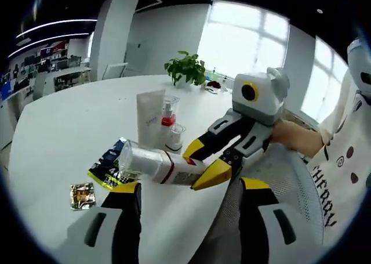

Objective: Arrange the skincare products in the storage area until every visible bottle or jar stands upright without overlapping.

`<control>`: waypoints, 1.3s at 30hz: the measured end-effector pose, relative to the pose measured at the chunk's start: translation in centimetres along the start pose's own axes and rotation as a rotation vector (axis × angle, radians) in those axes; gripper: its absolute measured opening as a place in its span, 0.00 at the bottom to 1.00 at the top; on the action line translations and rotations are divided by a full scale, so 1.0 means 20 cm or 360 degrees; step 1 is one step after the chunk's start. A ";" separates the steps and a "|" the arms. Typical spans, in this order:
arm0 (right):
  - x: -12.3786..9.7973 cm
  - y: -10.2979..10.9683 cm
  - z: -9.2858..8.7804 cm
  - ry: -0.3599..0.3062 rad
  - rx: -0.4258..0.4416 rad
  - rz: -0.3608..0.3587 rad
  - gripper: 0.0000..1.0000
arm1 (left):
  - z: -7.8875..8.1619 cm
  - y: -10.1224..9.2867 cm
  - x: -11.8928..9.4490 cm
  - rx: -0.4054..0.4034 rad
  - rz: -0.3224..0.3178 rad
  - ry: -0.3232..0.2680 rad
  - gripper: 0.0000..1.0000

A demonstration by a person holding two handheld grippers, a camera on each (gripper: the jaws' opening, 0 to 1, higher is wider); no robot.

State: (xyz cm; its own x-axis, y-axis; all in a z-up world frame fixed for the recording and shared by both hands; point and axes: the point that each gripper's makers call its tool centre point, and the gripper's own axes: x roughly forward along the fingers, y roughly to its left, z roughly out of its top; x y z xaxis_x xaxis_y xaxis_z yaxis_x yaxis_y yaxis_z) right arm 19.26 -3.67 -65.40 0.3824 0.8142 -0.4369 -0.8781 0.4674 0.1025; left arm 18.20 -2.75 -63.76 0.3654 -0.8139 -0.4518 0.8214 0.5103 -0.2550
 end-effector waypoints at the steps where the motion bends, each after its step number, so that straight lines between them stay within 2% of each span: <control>1: 0.00 0.00 0.00 0.0005 -0.0005 -0.0005 0.19 | 0.01 -0.01 0.01 -0.0041 -0.0014 -0.0023 0.62; 3: 0.00 0.00 -0.01 0.0012 -0.0005 -0.0004 0.19 | 0.04 -0.02 0.01 -0.0092 -0.0048 -0.0078 0.60; 5: 0.00 0.01 -0.01 0.0001 0.0019 0.0008 0.19 | 0.04 -0.01 0.01 -0.0110 -0.0050 -0.0084 0.55; 12: 0.01 0.01 -0.02 0.0007 0.0014 -0.0004 0.19 | 0.06 0.02 0.03 -0.0186 -0.0030 -0.0131 0.52; 15: 0.03 0.04 -0.02 0.0026 -0.0039 -0.0003 0.19 | 0.08 0.05 0.04 -0.0263 -0.0021 -0.0191 0.48; 17: 0.03 0.04 -0.02 0.0033 -0.0042 -0.0004 0.19 | 0.08 0.05 0.05 -0.0260 -0.0010 -0.0201 0.47; 25: 0.03 0.02 -0.02 0.0037 -0.0067 -0.0049 0.19 | 0.08 0.10 0.07 -0.0327 0.0046 -0.0213 0.38; 28: 0.04 0.04 0.00 0.0022 -0.0079 -0.0045 0.19 | 0.08 0.09 0.08 -0.0354 0.0056 -0.0217 0.34; 36: 0.04 0.03 -0.01 0.0047 -0.0119 -0.0073 0.19 | 0.08 0.09 0.12 -0.0354 0.0079 -0.0190 0.30; 39: 0.04 0.01 -0.02 0.0061 -0.0167 -0.0120 0.19 | 0.08 0.10 0.13 -0.0361 0.0086 -0.0182 0.30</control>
State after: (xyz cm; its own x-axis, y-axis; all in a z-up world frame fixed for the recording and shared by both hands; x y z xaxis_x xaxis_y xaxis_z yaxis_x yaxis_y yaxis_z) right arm 19.28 -3.05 -66.00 0.4392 0.7634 -0.4737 -0.8732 0.4866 -0.0254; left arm 21.62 -4.29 -64.03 0.4639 -0.8032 -0.3739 0.6847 0.5928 -0.4240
